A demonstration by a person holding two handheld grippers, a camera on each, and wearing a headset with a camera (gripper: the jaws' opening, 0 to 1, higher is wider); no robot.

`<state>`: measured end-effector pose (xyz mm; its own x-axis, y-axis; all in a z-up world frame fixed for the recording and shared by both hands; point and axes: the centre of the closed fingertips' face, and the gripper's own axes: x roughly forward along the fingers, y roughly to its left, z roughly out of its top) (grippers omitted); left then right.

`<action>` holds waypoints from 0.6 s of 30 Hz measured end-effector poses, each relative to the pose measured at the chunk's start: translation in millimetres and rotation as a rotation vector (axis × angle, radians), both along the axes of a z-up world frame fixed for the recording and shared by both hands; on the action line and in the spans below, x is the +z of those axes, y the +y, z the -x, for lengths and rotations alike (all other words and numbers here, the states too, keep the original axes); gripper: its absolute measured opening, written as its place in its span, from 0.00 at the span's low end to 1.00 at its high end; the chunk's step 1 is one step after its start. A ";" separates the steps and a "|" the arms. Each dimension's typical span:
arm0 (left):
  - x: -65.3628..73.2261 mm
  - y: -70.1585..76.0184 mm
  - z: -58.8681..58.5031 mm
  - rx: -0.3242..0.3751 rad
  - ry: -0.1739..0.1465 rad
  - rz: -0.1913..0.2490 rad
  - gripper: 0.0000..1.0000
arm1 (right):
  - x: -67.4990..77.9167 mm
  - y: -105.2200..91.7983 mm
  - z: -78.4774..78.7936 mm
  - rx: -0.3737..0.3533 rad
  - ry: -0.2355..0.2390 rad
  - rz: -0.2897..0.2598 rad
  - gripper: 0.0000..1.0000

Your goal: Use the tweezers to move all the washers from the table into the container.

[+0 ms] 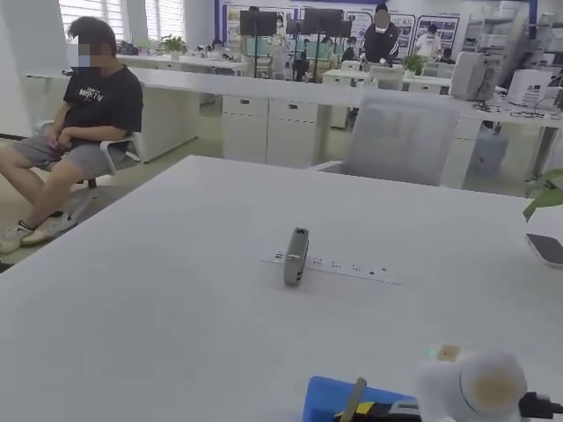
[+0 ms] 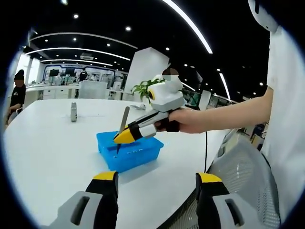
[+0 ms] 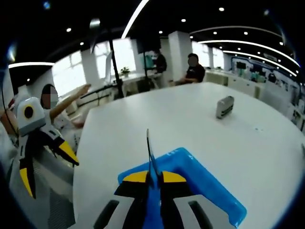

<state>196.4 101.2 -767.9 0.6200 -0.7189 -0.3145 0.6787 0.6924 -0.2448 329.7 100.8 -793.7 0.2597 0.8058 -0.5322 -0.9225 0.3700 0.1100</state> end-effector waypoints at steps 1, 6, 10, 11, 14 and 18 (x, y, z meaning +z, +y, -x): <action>-0.6 -1.1 1.0 -0.009 0.002 -0.005 0.64 | 3.3 -1.6 3.0 0.005 -0.004 -0.006 0.05; 0.2 -2.8 5.4 -0.055 -0.006 -0.045 0.52 | 21.7 -11.0 18.0 0.032 -0.010 -0.039 0.05; 12.9 -1.3 6.4 -0.107 -0.028 -0.066 0.38 | 32.6 -18.7 40.9 0.080 -0.001 -0.049 0.05; 16.9 -1.8 5.7 -0.119 -0.041 -0.073 0.33 | 33.0 -20.3 45.7 0.091 0.003 -0.047 0.05; 22.3 0.1 1.7 -0.174 -0.095 -0.164 0.23 | 31.5 -24.4 62.8 0.127 0.027 -0.036 0.05; 36.3 -6.1 -5.8 -0.217 -0.126 -0.180 0.10 | 23.1 -28.1 90.0 0.185 0.053 -0.007 0.05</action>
